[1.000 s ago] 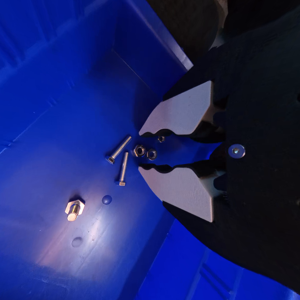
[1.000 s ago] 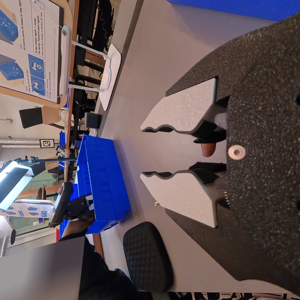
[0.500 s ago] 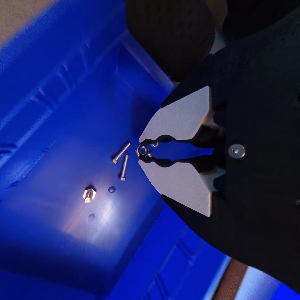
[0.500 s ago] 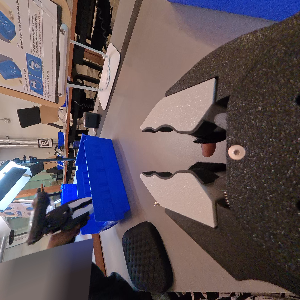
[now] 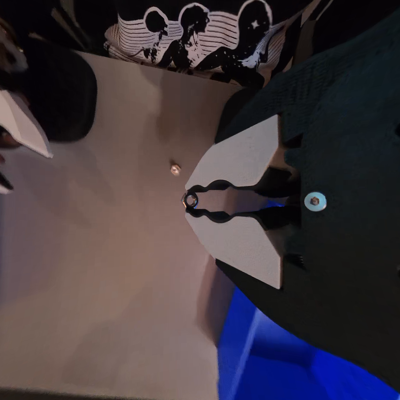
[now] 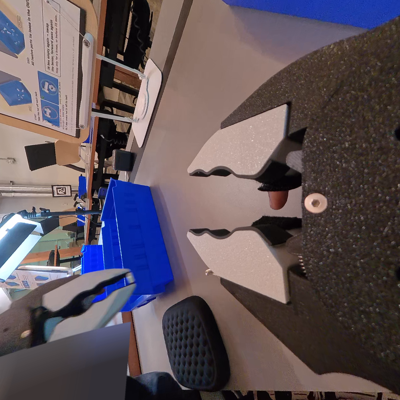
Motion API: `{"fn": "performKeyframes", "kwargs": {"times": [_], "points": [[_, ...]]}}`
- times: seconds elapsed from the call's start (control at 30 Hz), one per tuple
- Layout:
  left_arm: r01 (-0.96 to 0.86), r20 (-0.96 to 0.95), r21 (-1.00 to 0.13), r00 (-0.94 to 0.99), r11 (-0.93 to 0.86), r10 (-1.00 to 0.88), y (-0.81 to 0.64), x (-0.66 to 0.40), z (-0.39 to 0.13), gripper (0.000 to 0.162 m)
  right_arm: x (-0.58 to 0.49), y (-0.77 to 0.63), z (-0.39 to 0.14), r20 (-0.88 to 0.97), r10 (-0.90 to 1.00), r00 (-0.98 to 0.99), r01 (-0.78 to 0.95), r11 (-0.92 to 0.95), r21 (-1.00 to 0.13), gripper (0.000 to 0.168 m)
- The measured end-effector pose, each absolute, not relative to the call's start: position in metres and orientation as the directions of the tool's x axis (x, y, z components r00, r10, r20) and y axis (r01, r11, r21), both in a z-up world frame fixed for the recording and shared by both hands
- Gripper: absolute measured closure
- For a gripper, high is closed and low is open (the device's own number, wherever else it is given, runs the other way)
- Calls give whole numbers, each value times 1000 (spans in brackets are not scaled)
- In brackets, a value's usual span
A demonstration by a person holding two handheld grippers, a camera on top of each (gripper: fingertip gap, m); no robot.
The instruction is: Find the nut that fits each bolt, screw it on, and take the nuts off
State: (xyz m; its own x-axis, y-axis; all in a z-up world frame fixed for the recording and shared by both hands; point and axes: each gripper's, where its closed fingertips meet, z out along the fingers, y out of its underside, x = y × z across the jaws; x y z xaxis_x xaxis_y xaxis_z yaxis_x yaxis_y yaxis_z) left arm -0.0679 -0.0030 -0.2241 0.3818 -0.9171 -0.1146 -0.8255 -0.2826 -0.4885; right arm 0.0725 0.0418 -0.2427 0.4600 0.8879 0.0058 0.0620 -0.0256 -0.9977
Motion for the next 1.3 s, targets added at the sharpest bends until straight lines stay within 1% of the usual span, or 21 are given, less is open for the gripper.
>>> {"fn": "performKeyframes", "kwargs": {"times": [0.17, 0.3, 0.53, 0.6, 0.73, 0.8, 0.87, 0.97, 1.03, 1.1, 1.17, 1.3], "points": [[-893, -51, -354, 317, -279, -947, -10, -29, -289, 147, 73, 41, -242, 10, 888, 460, 56, -18, -998, 122], [-920, 9, -297, 266, -257, -964, -20, -11, -318, 147, 73, 41, -241, 10, 888, 460, 54, -16, -998, 122], [-946, 28, -220, 237, -237, -971, -25, -6, -342, 147, 73, 41, -240, 11, 889, 459, 48, -12, -999, 122], [-949, 46, -216, 226, -230, -973, -28, -5, -344, 147, 73, 41, -240, 12, 889, 458, 48, -12, -999, 122], [-941, 53, -242, 231, -237, -971, -27, -4, -342, 141, 73, 41, -240, 12, 889, 459, 48, -12, -999, 122], [-927, 49, -278, 249, -253, -967, -25, -5, -336, 137, 73, 41, -240, 10, 888, 459, 47, -12, -999, 122], [-889, 40, -368, 278, -272, -960, -22, -4, -325, 134, 73, 41, -240, 9, 888, 459, 45, -13, -999, 122], [-750, 30, -601, 323, -275, -946, -15, 0, -299, 131, 73, 41, -240, 6, 888, 460, 44, -16, -999, 122], [-610, 18, -759, 332, -229, -943, -14, 1, -278, 127, 72, 42, -241, 6, 888, 459, 48, -18, -999, 122], [-444, 3, -882, 329, -158, -944, -21, 0, -256, 123, 72, 42, -242, 8, 889, 458, 54, -19, -998, 122], [-293, -17, -952, 328, -85, -944, -31, -3, -237, 120, 71, 42, -243, 9, 890, 456, 64, -23, -998, 122], [-99, -25, -995, 396, -16, -918, -42, -20, -224, 116, 67, 41, -248, 20, 897, 442, 103, -29, -994, 124]]}}
